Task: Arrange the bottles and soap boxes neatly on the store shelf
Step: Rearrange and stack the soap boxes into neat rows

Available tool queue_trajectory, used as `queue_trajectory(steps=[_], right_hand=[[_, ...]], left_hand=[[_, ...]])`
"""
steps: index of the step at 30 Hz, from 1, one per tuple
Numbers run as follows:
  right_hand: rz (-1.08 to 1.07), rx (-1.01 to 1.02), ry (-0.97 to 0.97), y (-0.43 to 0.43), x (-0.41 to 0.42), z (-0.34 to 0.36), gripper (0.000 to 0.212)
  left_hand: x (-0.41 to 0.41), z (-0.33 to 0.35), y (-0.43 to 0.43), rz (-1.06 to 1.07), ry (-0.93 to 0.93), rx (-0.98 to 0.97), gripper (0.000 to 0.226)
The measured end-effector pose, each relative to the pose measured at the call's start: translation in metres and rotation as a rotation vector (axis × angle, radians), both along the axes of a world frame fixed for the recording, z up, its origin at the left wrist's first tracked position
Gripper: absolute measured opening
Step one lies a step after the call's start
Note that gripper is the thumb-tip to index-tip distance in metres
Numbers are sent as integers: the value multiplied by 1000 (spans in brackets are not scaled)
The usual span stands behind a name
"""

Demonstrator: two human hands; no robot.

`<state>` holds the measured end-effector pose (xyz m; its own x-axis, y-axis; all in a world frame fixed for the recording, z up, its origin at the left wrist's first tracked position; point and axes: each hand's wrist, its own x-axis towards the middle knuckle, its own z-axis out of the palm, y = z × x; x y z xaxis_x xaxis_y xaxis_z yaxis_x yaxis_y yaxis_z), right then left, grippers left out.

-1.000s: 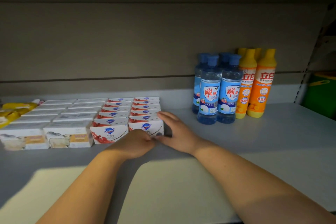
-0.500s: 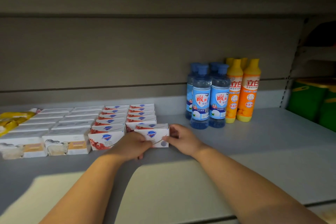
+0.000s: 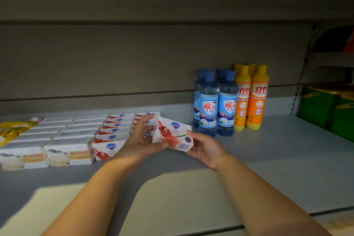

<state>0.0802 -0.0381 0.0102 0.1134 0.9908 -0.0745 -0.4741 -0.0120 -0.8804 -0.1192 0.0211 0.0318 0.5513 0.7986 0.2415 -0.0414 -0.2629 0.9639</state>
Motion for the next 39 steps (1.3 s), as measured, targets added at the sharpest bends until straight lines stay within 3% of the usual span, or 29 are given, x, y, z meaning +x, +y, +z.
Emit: queue_trajectory(steps=[3, 6, 9, 12, 15, 19, 23, 26, 28, 31, 36, 39], right_hand=[[19, -86, 38, 1, 5, 1, 37], [89, -193, -65, 0, 8, 4, 41], [144, -215, -277, -1, 2, 8, 59], [70, -187, -387, -1, -10, 11, 63], [5, -94, -313, -1, -16, 15, 57], [56, 50, -358, -6, -22, 14, 29], [-67, 171, -482, -7, -22, 8, 39], [-328, 442, -686, -5, -19, 5, 45], [-495, 710, -926, -4, -17, 5, 45], [-652, 999, -1204, -1, -16, 7, 44], [-615, 968, -1378, 2, -16, 1, 34], [-606, 943, -1336, 3, -14, 3, 47]], left_hand=[[4, -6, -2, -62, 53, 126, 82], [10, -5, -5, 106, 17, 153, 48], [11, -3, -1, 229, 76, 164, 21], [12, -3, 0, 294, 74, 70, 28], [14, -7, 1, 307, 121, -88, 46], [16, -8, 1, 307, 191, -178, 56], [14, -4, 0, 268, 98, -185, 44], [15, 0, -3, 43, -184, -341, 62], [15, 2, -5, -98, -329, -386, 71], [11, 5, -4, -226, -429, -540, 52], [3, 2, -2, -219, -413, -649, 41], [5, 5, -4, -169, -418, -580, 38]])
